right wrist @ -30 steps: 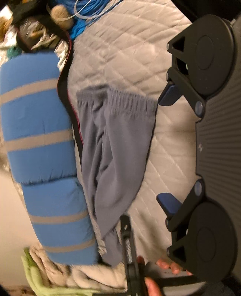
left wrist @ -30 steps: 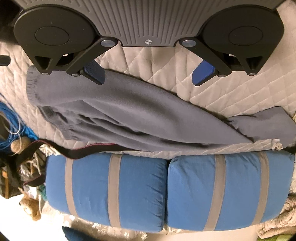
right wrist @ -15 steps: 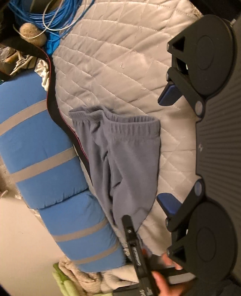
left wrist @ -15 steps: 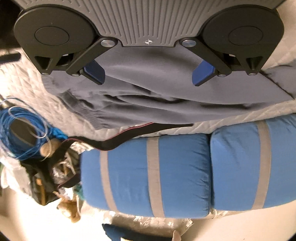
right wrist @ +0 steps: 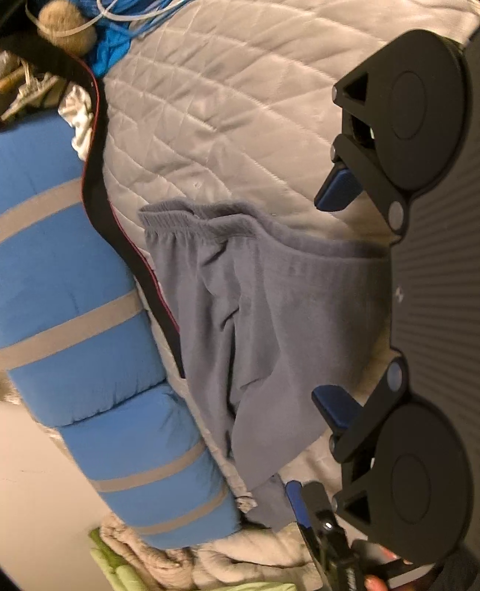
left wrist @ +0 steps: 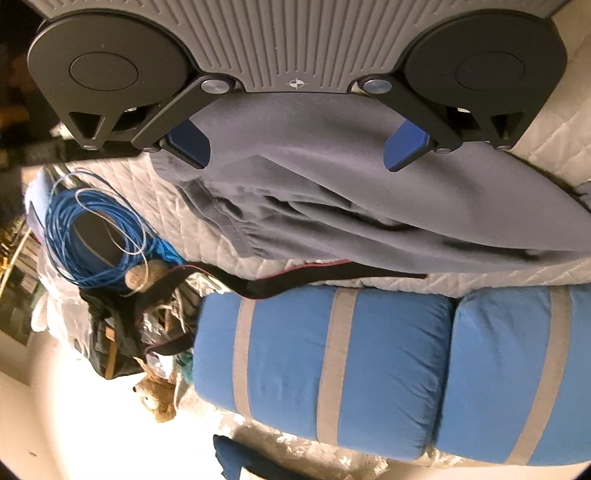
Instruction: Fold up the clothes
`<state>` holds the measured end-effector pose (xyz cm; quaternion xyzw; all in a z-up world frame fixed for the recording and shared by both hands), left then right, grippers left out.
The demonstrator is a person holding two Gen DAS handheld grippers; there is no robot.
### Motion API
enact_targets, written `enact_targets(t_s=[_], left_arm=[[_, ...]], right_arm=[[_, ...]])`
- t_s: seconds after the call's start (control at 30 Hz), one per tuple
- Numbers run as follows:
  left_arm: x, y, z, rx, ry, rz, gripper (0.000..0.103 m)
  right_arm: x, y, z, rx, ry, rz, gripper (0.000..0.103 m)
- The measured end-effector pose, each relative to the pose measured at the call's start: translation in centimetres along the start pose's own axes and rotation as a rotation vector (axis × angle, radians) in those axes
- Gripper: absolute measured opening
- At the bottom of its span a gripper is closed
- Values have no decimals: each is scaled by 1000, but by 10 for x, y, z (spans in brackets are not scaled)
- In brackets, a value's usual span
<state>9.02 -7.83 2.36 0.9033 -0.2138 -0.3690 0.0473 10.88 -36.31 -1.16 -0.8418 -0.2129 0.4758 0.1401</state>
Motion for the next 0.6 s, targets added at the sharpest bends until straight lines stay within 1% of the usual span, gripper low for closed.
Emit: enact_targets(t_s=[0.1, 0.23, 0.33, 0.43, 0.6], left_arm=[[-1, 1, 1, -2, -2, 6, 102], [-2, -3, 1, -15, 0, 22, 102], [-4, -6, 1, -27, 0, 37, 102], [-4, -8, 1, -31, -2, 41, 102], [-3, -7, 1, -31, -1, 46, 102]], right_arm=[[10, 9, -17, 24, -42, -48, 103], [23, 22, -35, 94, -103, -127, 103], [33, 28, -45, 129, -153, -200, 103], [44, 36, -47, 192, -203, -275, 103], [41, 40, -35, 325, -217, -423, 102]])
Point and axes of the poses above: each gripper's, at about its wrist camera, not at the fingertips, and x roughly the way its jaws point, y to its right, z to its underside, the point moved 3 cm from there along x, roughly the way its jaws point, and after that the axes turned 7 degrees about -y, right-handed, at the moved point
